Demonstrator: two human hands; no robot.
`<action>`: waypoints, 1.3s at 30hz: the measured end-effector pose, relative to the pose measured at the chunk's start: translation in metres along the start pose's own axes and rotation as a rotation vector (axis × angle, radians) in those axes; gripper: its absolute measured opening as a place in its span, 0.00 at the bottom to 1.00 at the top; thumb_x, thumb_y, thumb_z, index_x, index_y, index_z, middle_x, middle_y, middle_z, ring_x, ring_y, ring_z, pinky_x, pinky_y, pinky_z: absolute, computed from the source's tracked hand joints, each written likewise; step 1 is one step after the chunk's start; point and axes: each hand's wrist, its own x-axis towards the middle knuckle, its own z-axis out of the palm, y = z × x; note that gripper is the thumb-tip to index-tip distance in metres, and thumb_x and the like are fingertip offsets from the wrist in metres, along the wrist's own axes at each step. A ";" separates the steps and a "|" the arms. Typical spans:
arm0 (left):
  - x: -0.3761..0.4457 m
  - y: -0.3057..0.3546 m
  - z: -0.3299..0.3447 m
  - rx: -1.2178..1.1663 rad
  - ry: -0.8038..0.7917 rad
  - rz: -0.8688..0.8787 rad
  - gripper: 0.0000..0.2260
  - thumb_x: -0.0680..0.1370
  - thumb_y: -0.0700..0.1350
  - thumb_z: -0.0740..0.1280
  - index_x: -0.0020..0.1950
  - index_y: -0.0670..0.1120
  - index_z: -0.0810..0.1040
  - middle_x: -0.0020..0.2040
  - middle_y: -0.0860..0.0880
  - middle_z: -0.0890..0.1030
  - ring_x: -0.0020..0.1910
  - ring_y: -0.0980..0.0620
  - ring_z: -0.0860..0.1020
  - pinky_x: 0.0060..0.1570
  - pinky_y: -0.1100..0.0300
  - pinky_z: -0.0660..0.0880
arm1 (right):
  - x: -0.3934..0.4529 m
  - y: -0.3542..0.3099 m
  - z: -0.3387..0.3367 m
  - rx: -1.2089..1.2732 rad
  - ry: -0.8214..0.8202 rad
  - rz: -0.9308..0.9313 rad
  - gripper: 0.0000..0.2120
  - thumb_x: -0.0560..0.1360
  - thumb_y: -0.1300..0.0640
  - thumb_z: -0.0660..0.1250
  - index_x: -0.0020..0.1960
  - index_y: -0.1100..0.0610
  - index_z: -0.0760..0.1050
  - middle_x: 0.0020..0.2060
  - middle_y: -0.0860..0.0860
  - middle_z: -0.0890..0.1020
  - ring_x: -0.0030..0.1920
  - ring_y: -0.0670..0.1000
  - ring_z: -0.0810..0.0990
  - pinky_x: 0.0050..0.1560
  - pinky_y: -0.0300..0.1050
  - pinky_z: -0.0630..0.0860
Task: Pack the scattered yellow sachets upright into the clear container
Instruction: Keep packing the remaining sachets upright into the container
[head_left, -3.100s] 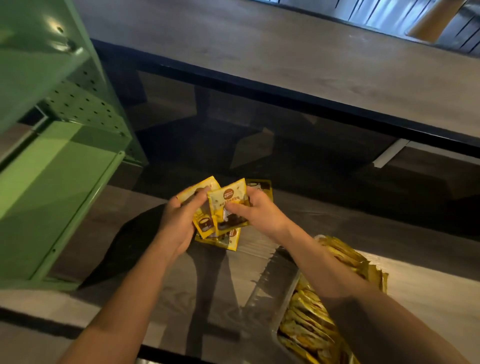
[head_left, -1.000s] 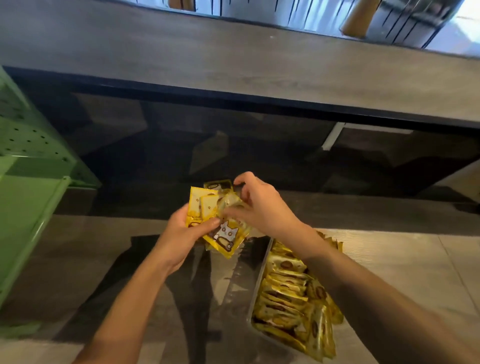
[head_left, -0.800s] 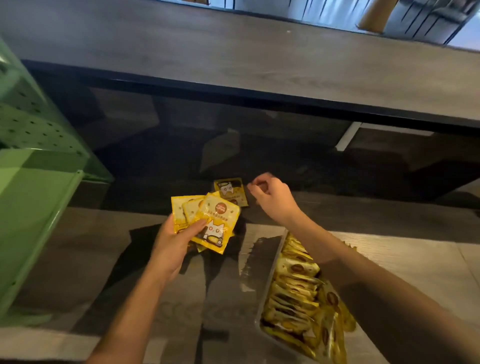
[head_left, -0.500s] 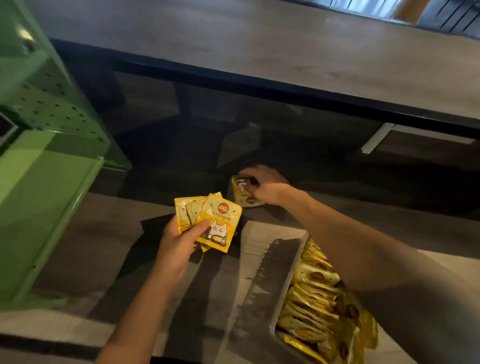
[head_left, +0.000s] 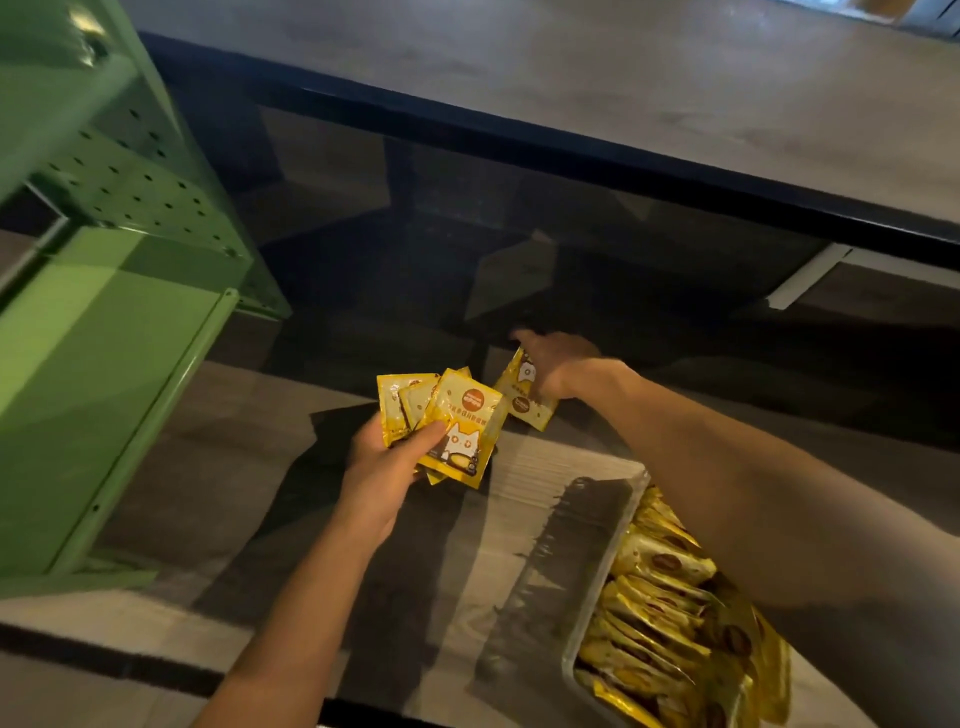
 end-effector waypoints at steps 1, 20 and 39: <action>0.000 0.000 0.001 0.005 0.005 0.000 0.11 0.76 0.43 0.73 0.58 0.51 0.81 0.50 0.52 0.87 0.49 0.51 0.85 0.49 0.50 0.80 | -0.002 0.002 -0.001 0.016 -0.013 -0.008 0.38 0.71 0.58 0.75 0.74 0.44 0.59 0.60 0.52 0.77 0.53 0.54 0.79 0.41 0.46 0.74; -0.030 0.049 0.087 -0.132 -0.203 0.053 0.09 0.76 0.41 0.73 0.53 0.50 0.82 0.49 0.50 0.87 0.49 0.51 0.86 0.45 0.54 0.79 | -0.183 0.051 -0.008 1.620 0.312 0.098 0.08 0.76 0.56 0.71 0.55 0.56 0.79 0.51 0.53 0.86 0.54 0.56 0.84 0.54 0.55 0.78; -0.088 0.016 0.143 0.084 -0.317 0.123 0.09 0.76 0.46 0.73 0.56 0.53 0.80 0.49 0.55 0.87 0.50 0.56 0.85 0.51 0.54 0.77 | -0.292 0.098 0.056 1.347 0.895 0.385 0.29 0.76 0.62 0.68 0.72 0.44 0.64 0.47 0.42 0.80 0.46 0.45 0.85 0.38 0.46 0.83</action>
